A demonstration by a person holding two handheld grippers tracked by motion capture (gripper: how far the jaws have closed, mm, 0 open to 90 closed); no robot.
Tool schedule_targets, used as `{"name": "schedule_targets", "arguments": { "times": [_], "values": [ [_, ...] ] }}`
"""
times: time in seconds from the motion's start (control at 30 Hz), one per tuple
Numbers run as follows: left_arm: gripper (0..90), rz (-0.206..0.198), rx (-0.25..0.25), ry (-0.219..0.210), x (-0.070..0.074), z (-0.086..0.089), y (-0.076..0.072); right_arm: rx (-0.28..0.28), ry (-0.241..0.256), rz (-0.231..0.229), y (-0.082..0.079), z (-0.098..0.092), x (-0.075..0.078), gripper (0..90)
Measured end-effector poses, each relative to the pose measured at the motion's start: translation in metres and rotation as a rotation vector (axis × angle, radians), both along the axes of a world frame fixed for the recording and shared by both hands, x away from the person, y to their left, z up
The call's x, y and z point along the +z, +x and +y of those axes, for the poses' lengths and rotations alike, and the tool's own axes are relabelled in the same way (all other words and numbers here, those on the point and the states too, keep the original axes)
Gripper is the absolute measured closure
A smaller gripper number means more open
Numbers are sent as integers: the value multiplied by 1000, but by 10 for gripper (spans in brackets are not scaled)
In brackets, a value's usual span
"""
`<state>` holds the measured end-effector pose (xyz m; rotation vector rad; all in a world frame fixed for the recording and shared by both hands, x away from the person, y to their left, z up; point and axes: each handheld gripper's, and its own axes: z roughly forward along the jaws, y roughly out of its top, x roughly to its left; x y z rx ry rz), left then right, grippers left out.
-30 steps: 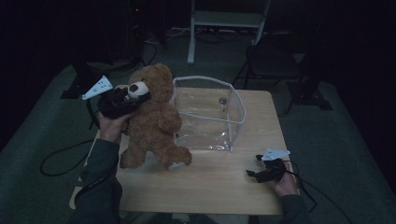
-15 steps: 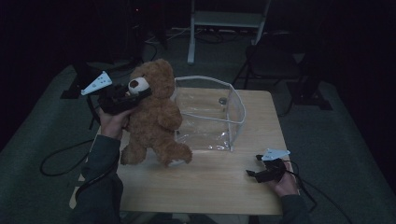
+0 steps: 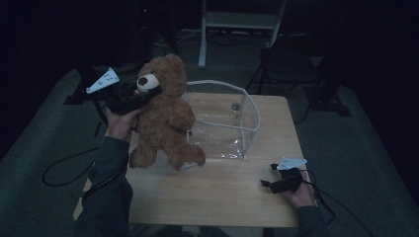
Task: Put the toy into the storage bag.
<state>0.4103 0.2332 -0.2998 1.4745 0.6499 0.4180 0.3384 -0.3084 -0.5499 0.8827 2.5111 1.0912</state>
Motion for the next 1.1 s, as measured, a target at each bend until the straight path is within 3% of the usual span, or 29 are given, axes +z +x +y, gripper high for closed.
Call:
{"name": "schedule_targets", "arguments": {
  "times": [1.1],
  "values": [
    [413, -11, -12, 38, 23, -22, 26, 0, -1, 0, 0, 0, 0, 149]
  ]
}}
